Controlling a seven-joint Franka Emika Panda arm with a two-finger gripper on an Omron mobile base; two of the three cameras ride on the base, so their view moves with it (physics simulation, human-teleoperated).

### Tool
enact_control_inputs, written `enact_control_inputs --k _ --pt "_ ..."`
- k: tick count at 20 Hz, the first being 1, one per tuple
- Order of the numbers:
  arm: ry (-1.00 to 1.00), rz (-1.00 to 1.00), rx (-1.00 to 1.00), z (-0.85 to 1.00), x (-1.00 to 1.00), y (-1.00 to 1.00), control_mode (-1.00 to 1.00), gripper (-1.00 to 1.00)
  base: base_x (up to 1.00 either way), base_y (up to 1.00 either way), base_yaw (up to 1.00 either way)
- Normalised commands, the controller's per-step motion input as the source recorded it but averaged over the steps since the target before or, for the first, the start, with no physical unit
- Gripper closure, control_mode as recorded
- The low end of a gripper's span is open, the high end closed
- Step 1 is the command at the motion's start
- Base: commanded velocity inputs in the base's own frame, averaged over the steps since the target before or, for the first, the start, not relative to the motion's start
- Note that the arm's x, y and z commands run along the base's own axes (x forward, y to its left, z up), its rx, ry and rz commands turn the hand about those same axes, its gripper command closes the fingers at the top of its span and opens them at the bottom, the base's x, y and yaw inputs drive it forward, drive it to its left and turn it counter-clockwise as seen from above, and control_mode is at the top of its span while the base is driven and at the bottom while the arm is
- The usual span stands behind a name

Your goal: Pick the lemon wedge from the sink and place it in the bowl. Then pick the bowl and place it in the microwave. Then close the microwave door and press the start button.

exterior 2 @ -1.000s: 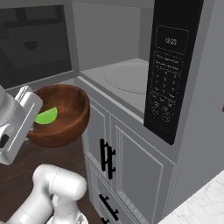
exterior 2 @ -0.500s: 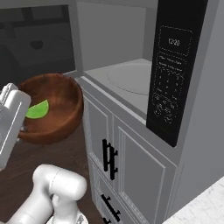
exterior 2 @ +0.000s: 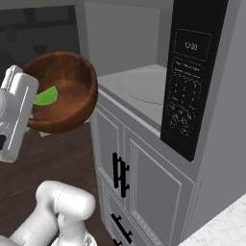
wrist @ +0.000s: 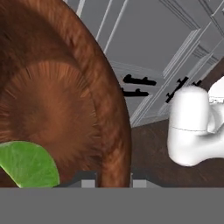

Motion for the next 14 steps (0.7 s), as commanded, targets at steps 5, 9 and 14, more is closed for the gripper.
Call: enact_control_inputs --k 5,9,14 --pt "-0.11 0.00 0.00 0.16 0.81 -0.45 -1.00 1.00 0.00 0.00 0.00" --pt "-0.16 -0.01 0.01 0.01 0.95 -0.53 -1.00 1.00 0.00 0.00 0.00" --pt "-0.03 -0.09 0.00 -0.07 0.79 -0.27 -1.00 1.00 0.00 0.00 0.00"
